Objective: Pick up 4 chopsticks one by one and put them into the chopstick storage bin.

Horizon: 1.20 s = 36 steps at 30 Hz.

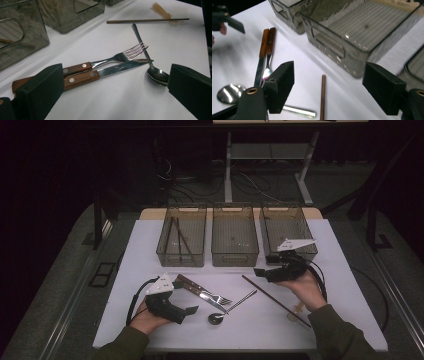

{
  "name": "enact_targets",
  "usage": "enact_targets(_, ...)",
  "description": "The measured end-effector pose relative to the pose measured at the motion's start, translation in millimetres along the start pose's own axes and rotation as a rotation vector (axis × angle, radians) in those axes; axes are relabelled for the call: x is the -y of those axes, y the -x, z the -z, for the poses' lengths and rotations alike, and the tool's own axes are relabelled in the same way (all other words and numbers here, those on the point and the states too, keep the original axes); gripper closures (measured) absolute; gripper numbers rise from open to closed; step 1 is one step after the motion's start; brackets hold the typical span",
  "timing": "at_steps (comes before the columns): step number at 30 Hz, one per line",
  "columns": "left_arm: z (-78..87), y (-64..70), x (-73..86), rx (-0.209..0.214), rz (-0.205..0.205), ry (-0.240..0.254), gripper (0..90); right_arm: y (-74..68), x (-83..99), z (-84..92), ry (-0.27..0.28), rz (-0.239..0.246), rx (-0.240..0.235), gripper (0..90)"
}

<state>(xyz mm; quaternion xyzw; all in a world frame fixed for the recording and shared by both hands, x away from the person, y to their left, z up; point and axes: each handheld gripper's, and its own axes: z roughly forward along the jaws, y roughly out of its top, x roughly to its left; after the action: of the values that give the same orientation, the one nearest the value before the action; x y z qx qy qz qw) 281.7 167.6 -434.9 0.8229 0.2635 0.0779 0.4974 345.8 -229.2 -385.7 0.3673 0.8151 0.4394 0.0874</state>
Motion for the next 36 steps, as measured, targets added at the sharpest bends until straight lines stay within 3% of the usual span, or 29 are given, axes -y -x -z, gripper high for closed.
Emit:
enact_targets(3,1.7,0.1,1.4,-0.001,0.010,-0.004,0.0,0.3,9.3,6.5,-0.002,-0.007,0.000,25.4)
enact_targets(9,2.1,7.0,1.7,-0.006,-0.027,-0.011,0.0,1.9,28.7,24.4,0.000,-0.019,0.003,25.4)
enact_targets(15,3.3,5.6,1.0,-0.013,-0.027,-0.007,0.0,4.8,48.1,38.7,0.000,-0.028,0.004,26.5)
enact_targets(30,4.8,6.0,1.5,-0.020,-0.025,-0.011,0.0,-1.0,80.6,61.0,-0.016,-0.047,-0.001,42.5)
enact_targets(36,4.8,6.5,1.3,-0.019,-0.026,-0.014,0.1,-2.2,91.2,63.1,-0.057,-0.074,0.000,53.1)
